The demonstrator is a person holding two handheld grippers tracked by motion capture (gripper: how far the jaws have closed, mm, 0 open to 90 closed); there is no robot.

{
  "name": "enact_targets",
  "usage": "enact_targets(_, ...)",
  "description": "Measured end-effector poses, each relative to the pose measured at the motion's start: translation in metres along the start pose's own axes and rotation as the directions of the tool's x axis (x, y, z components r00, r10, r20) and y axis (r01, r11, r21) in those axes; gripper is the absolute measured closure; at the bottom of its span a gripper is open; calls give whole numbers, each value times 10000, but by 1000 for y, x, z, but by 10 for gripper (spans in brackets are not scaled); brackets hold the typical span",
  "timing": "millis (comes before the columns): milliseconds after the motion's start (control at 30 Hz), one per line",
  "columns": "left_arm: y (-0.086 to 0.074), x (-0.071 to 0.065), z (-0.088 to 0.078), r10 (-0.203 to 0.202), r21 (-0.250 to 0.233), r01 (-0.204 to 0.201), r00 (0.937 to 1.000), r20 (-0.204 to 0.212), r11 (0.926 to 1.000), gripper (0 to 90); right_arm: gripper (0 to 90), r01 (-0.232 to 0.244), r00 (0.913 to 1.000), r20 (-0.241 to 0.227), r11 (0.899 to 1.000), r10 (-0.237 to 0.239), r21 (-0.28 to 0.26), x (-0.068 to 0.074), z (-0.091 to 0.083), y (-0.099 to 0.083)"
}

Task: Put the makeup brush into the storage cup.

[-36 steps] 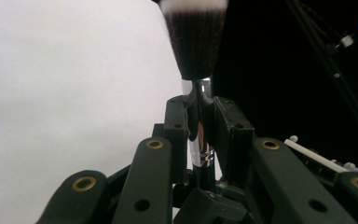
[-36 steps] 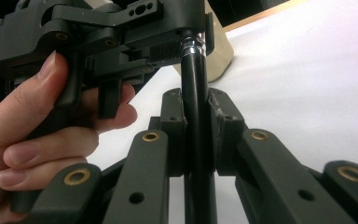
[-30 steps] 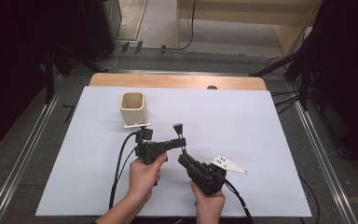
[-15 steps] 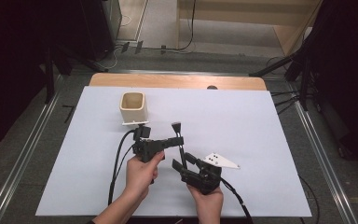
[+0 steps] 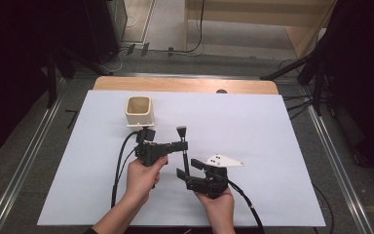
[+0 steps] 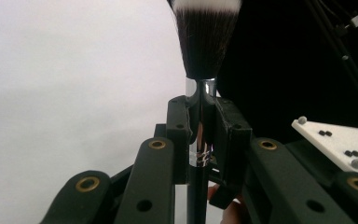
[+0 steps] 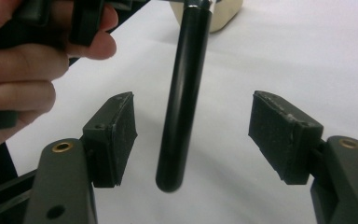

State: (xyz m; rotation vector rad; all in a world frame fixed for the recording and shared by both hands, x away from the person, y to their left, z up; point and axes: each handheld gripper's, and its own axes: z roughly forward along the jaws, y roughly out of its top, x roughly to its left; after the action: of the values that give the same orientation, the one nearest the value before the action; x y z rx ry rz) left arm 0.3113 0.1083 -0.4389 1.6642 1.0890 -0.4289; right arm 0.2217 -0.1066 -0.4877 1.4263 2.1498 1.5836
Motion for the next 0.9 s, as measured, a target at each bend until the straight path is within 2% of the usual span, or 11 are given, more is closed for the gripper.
enact_targets(133, 4, 6, -3, 23, 331, -18, 9998, -176, 9995, 783, 325, 164, 9998, -81, 9990, -161, 425, -1, 3, 5)
enact_targets(367, 8, 12, -7, 133, 485, -111, 9989, -445, 9988, 783, 323, 611, 9981, -174, 9923, -596, 1077, 0, 8, 17)
enact_targets(533, 10, 10, -9, 492, 576, -450, 9961, -734, 9973, 783, 324, 910, 9957, -322, 9856, -873, 1426, 2, 11, 27)
enact_targets(600, 10, 10, -9, 511, 656, -460, 9956, -785, 9968, 783, 324, 1295, 9915, -286, 9811, -1267, 1441, 2, 11, 29)
enact_targets(667, 10, 10, -9, 644, 780, -575, 9939, -899, 9953, 783, 323, 1352, 9904, -510, 9783, -1287, 1569, 2, 12, 31)
enact_targets(733, 10, 10, -8, 606, 794, -537, 9944, -869, 9954, 783, 322, 1643, 9857, -669, 9694, -1545, 1823, 2, 13, 34)
enact_targets(800, 10, 10, -8, 726, 851, -646, 9928, -951, 9943, 784, 322, 2121, 9766, -778, 9577, -2005, 1947, 1, 13, 35)
enact_targets(900, 11, 8, -9, 951, 930, -849, 9892, -1115, 9920, 783, 319, 2518, 9671, -951, 9416, -2361, 2234, -1, 14, 36)
